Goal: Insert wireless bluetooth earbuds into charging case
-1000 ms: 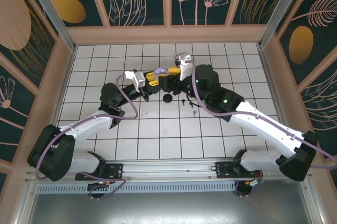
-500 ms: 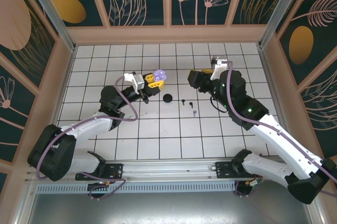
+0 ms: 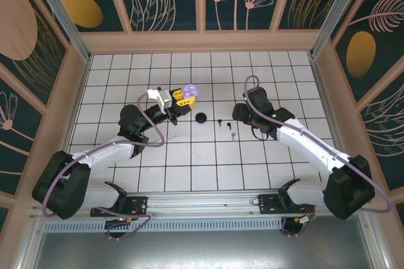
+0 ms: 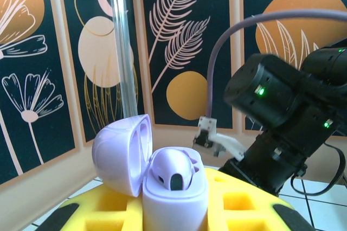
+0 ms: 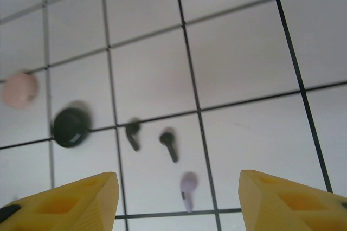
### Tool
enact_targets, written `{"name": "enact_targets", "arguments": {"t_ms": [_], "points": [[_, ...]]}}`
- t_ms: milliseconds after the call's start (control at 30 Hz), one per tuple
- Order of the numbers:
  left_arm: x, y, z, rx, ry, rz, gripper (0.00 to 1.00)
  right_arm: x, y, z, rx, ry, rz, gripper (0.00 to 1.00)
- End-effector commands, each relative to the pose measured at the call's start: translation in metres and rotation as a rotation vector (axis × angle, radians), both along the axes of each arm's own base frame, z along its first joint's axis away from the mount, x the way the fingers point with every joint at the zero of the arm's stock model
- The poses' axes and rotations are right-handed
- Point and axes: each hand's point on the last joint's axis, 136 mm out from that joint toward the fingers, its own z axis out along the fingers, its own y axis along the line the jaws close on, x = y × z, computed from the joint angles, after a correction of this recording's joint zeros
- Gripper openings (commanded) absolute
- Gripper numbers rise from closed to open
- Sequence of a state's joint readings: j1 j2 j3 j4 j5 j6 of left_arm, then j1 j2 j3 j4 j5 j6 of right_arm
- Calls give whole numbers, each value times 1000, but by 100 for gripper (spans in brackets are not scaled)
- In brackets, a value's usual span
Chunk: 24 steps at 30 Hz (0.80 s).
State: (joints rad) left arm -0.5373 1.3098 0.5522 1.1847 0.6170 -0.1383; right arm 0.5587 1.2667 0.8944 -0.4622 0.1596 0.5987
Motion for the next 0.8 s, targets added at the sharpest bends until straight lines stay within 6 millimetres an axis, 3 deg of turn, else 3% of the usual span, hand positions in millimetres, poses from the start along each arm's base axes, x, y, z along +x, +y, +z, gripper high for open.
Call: {"name": "enact_targets", "arguments": {"t_ms": [0,433,767], "points": [[-8,3,13,-42,-39,-2,0,-11,-10,-27,-33,87,-45,60],[-6,2,10,-35,-37,-2,0,-16,16,-69,12,202,22,55],[-6,1,11,-39,-38,-10,0,-17,25,-93,-98,249,61,49]]}}
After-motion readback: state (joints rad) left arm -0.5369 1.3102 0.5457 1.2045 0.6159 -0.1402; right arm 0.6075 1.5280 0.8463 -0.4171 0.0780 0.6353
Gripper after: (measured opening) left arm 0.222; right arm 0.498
